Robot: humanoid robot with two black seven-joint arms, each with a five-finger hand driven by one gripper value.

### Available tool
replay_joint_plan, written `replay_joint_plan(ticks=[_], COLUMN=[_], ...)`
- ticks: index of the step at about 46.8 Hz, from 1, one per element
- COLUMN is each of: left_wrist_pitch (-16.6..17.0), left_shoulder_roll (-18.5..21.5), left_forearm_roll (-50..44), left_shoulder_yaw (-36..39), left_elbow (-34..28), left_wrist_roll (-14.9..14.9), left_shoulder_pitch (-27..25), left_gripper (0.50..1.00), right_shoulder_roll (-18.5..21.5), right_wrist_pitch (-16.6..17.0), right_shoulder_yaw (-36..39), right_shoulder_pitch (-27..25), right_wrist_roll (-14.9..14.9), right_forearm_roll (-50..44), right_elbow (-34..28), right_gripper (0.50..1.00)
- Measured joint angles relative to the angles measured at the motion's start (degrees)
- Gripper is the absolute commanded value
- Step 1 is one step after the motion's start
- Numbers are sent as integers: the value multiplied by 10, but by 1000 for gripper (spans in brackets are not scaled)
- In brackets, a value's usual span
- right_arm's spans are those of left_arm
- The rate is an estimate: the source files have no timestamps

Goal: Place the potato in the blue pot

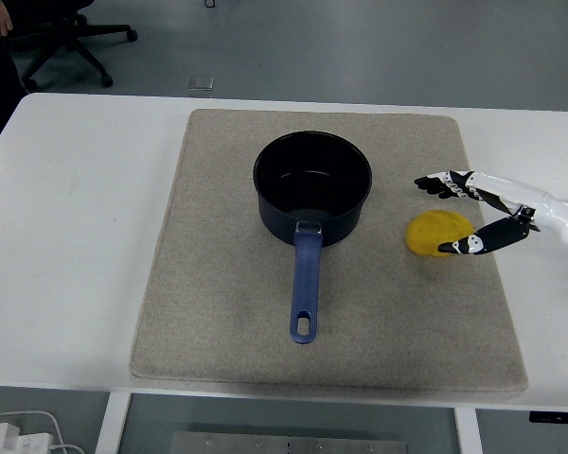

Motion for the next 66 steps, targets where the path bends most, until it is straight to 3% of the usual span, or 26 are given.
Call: replay_joint_plan(ticks=[15, 49, 54, 60, 66], left_wrist_pitch=[0, 0, 0, 0, 0], left_shoulder_roll=[0, 0, 0, 0, 0], left_forearm_roll=[-1, -1, -1, -1, -1], left_shoulder_yaw=[0, 0, 0, 0, 0], left_elbow=[1, 2, 2, 2, 2], left_wrist_roll=[0, 0, 0, 0, 0], left_shoulder_pitch=[0, 0, 0, 1, 1], left_gripper=[996, 996, 996, 996, 996], right_shoulder_roll=[21, 48, 48, 48, 47], right_wrist_pitch=[-38, -43, -42, -40, -39], right_shoulder_yaw=[1, -1, -1, -6, -7], right_shoulder_pitch=[-6, -40, -40, -40, -40], right_wrist_roll=[1, 27, 34, 36, 41], right_forearm_roll=[-1, -1, -1, -1, -1], right_elbow=[-15, -78, -80, -80, -84], right_gripper=[921, 913, 901, 834, 797])
